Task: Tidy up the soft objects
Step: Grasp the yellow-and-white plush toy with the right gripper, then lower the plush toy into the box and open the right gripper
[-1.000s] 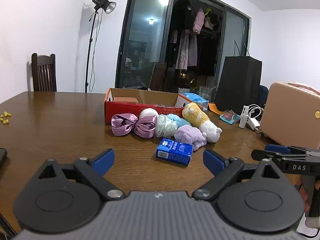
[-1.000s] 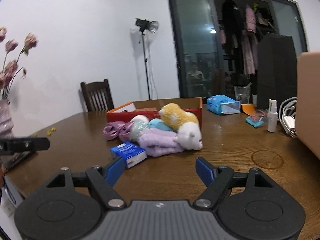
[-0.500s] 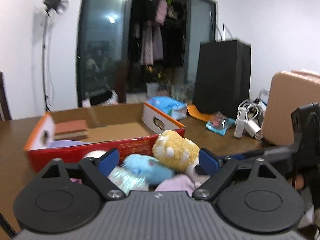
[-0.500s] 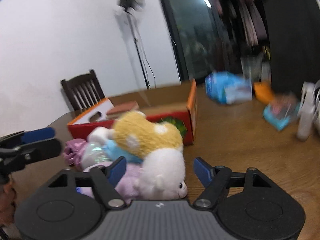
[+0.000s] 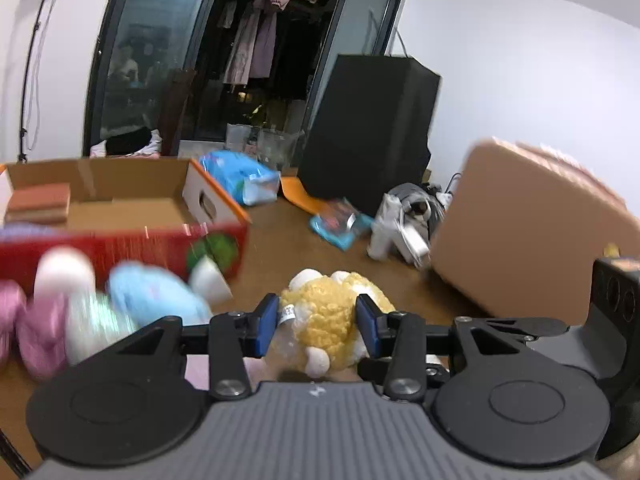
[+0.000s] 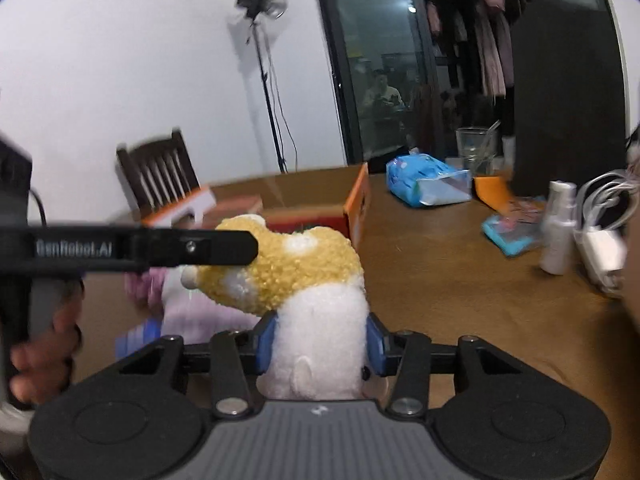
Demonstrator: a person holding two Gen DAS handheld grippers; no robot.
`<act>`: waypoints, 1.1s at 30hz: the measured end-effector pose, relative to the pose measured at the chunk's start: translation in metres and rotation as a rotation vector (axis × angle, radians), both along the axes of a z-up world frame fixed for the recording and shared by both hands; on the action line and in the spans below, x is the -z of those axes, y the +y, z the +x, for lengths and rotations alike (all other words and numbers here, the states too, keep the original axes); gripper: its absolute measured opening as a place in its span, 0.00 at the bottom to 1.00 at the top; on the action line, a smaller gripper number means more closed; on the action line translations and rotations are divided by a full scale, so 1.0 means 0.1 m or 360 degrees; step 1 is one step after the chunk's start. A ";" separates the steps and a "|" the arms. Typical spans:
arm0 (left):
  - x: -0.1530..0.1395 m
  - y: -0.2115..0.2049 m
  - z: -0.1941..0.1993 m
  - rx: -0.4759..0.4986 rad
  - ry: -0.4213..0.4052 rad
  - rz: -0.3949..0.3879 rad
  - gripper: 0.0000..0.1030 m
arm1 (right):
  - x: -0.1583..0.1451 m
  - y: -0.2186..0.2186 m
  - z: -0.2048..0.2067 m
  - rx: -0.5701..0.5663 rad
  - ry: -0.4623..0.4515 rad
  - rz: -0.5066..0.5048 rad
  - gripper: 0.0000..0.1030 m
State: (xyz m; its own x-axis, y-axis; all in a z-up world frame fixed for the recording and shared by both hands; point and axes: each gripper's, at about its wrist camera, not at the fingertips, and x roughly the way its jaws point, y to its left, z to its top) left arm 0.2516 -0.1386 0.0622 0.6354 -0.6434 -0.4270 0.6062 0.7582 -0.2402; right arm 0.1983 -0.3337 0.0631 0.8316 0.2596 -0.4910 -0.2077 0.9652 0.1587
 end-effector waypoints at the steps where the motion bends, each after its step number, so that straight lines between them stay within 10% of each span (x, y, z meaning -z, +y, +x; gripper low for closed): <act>1: 0.10 -0.02 -0.15 -0.0019 -0.0015 0.0029 0.44 | 0.06 -0.01 -0.11 -0.0014 0.0041 0.0011 0.44; 11: 0.41 0.15 -0.50 -0.0137 0.0077 0.0077 0.68 | 0.18 -0.21 -0.45 -0.0243 0.0084 0.0202 0.59; 23: 0.45 0.01 -0.44 -0.0090 0.0125 0.0097 0.59 | 0.38 -0.26 -0.40 -0.0218 0.0176 0.0291 0.52; 33: -0.09 0.35 0.13 -0.0148 0.0095 -0.0192 0.57 | -0.10 -0.13 -0.18 -0.0285 -0.0059 0.0239 0.51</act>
State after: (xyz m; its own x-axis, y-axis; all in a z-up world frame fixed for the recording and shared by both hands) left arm 0.2642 -0.1031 0.0713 0.6706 -0.6318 -0.3888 0.5166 0.7739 -0.3663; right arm 0.1804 -0.3468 0.0730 0.7825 0.4722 -0.4059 -0.3817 0.8787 0.2866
